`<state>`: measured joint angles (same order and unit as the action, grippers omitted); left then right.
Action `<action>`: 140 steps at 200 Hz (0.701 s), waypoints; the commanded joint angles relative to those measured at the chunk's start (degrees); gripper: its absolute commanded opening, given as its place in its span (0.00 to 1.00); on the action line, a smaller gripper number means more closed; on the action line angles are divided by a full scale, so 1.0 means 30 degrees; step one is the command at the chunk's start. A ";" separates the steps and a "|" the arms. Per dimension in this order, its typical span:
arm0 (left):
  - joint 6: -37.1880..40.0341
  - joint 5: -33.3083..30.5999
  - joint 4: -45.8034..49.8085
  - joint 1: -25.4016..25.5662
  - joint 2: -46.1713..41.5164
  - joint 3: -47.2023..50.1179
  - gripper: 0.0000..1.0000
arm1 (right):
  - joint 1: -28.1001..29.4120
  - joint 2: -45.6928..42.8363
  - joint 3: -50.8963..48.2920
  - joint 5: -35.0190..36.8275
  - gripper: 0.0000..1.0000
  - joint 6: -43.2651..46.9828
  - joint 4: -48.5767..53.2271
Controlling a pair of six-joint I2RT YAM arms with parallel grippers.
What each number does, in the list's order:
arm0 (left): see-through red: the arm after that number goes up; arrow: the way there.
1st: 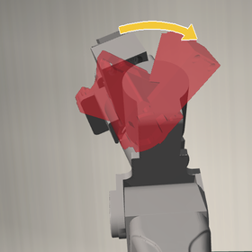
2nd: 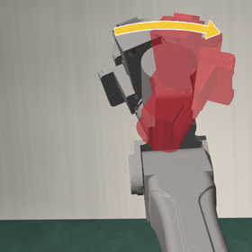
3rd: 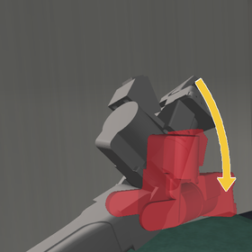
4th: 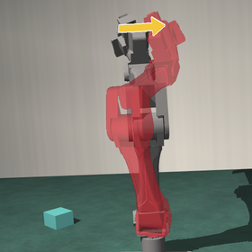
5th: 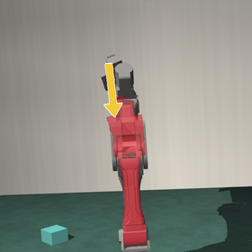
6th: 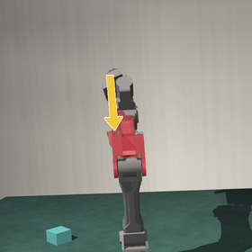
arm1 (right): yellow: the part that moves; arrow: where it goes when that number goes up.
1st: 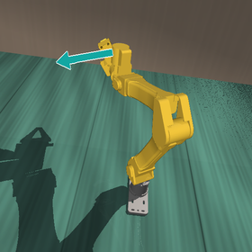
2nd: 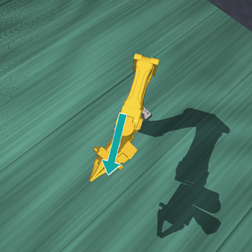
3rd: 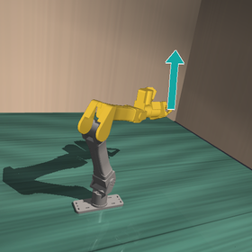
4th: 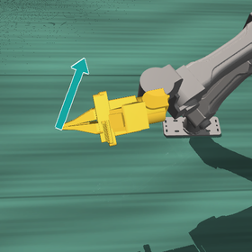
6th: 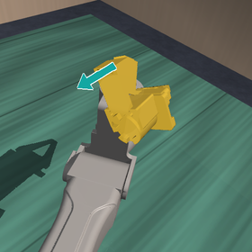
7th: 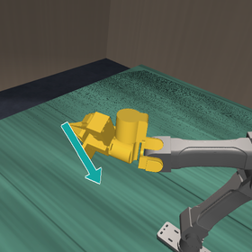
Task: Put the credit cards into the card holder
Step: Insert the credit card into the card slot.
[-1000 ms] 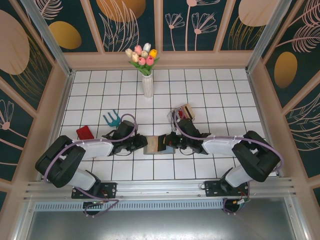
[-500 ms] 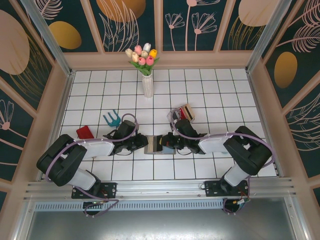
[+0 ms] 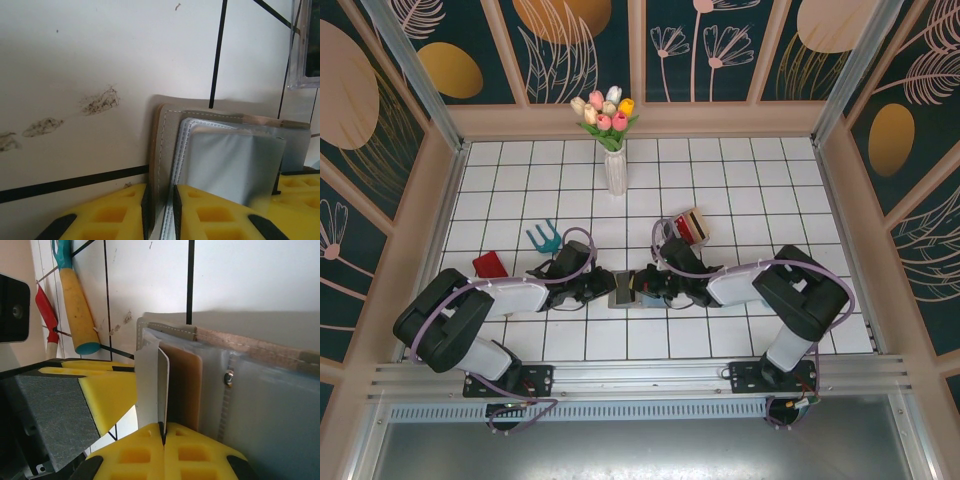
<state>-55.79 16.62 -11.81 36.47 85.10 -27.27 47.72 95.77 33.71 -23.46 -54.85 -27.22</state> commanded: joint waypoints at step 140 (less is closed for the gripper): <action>-0.0037 -0.0392 0.0540 0.0251 -0.0422 0.0183 0.24 | 0.0045 -0.0195 0.2109 0.0000 0.10 0.1648 0.3655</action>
<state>-55.81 15.81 -11.51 36.77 84.68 -27.27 47.64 93.78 37.54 -20.69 -50.94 -14.00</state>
